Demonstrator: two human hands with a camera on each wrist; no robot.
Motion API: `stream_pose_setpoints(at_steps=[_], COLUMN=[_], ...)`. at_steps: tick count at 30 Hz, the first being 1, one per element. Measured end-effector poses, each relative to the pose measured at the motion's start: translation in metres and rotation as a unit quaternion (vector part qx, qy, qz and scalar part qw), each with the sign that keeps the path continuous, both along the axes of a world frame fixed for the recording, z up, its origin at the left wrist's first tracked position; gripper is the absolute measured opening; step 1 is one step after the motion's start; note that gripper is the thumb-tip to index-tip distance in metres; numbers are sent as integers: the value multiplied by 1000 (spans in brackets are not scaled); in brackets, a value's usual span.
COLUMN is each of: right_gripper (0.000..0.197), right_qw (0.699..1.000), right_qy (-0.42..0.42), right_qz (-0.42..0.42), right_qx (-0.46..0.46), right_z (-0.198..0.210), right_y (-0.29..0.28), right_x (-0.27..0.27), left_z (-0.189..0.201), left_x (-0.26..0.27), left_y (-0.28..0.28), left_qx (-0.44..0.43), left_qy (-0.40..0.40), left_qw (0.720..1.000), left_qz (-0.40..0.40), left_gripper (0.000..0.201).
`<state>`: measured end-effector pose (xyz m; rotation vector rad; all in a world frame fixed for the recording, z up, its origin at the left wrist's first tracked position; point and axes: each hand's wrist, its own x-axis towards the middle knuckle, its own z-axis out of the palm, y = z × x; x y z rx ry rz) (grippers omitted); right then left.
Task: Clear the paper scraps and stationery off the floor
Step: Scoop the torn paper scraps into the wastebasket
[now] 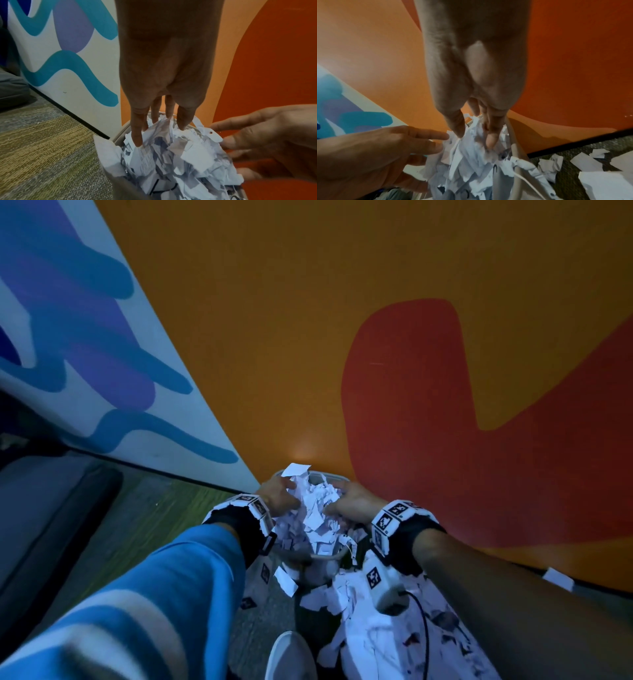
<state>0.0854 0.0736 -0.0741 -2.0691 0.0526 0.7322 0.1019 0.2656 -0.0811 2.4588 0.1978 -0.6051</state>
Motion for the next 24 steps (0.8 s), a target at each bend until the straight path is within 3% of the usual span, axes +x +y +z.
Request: stream_pose_setpoints(at_steps=[5, 8, 11, 13, 16, 18, 22, 24], right_gripper=[44, 35, 51, 68, 75, 77, 50, 48], right_qw=[1000, 994, 978, 965, 923, 902, 894, 890], right_qy=[1, -73, -148, -160, -157, -150, -115, -105], right_qz=[-7, 7, 64, 148, 277, 309, 313, 322], right_qx=[-11, -77, -134, -148, -215, -263, -298, -305], right_z=[-3, -8, -12, -16, -35, -47, -69, -83], right_y=[-14, -16, -14, -9, 6, 15, 28, 36], right_x=[2, 9, 13, 15, 23, 29, 43, 49], left_z=[4, 4, 3, -1, -13, -27, -64, -81], left_x=[-2, 2, 7, 9, 10, 11, 19, 20], left_y=[8, 15, 18, 18, 14, 10, 7, 6], left_qx=[52, 63, 64, 68, 109, 112, 91, 94], left_qy=[-38, -73, -123, -129, -55, 11, 64, 81], left_qw=[997, 993, 986, 979, 960, 952, 955, 959], left_qz=[-51, -65, -92, -146, -253, -285, -275, -253], left_gripper=[50, 52, 63, 78, 100, 102, 98, 98])
